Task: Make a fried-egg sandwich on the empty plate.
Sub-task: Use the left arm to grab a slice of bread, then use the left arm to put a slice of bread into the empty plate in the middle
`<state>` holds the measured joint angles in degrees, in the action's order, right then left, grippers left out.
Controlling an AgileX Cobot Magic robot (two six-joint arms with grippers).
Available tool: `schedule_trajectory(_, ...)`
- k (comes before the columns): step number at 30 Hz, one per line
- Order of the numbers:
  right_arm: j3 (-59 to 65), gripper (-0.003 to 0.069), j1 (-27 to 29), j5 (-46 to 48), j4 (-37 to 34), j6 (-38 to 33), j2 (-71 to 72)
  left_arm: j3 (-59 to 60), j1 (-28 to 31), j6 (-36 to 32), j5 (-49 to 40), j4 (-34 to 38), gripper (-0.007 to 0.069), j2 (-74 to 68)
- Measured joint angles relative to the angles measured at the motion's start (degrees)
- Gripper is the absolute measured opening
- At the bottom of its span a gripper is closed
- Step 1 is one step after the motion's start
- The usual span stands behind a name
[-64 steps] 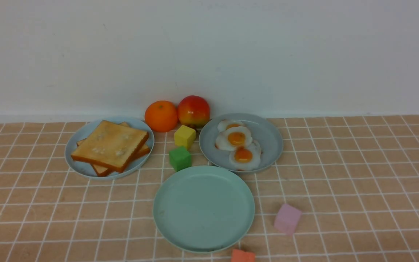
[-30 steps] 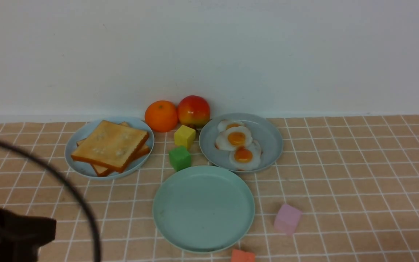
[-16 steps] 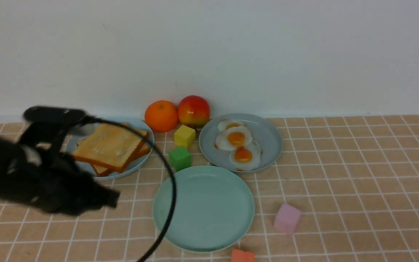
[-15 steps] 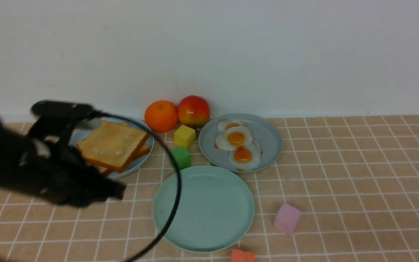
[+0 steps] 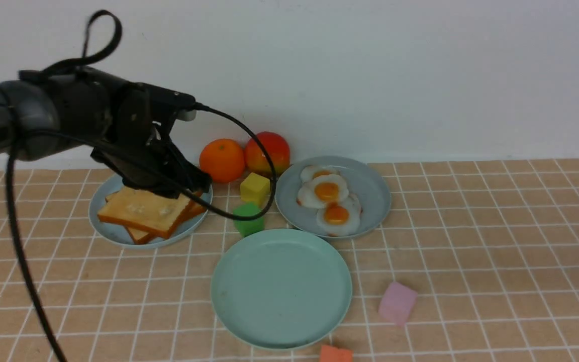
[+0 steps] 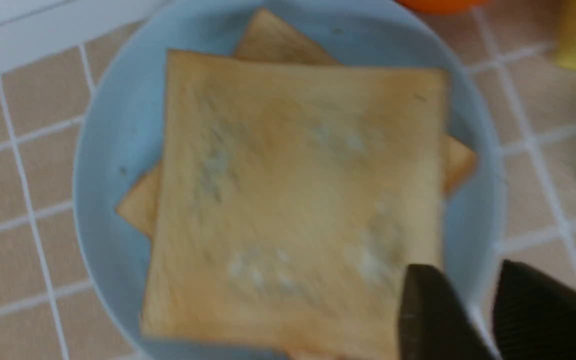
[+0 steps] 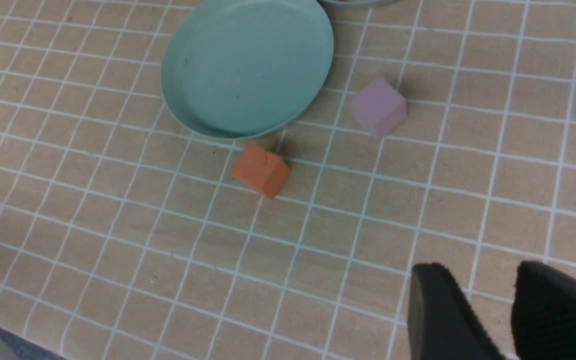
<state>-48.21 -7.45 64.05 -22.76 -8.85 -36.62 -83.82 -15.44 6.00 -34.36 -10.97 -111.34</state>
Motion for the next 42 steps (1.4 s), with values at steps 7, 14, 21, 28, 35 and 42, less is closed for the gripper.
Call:
schedule_trajectory(7,-0.1,0.0239,0.0,0.4,-0.1,0.0,0.0,-2.4,0.0,-2.1,-1.0,-2.1,0.0496,-6.1)
schedule_trajectory(14,-0.1,0.0239,0.0,0.3,-1.8,0.0,0.0,-2.4,0.0,-2.9,-0.6,-5.0,0.0510,-7.8)
schedule_trajectory(21,-0.1,0.0239,0.0,0.2,-2.0,0.0,0.0,-3.0,0.0,-3.0,-0.9,-6.0,0.0398,-9.0)
schedule_trajectory(28,-0.1,0.0239,0.0,0.2,-2.0,0.0,0.0,-3.0,0.0,-3.1,-2.0,-6.2,0.0349,-8.1)
schedule_trajectory(35,-0.1,0.0239,0.0,0.1,-2.0,-0.1,1.3,-3.0,-0.2,-3.1,-5.9,-4.8,0.0125,0.4)
schedule_trajectory(42,-0.1,0.0239,0.0,-0.3,-1.5,-0.1,3.5,-0.6,-7.2,-3.1,-9.7,-4.9,0.0129,10.9)
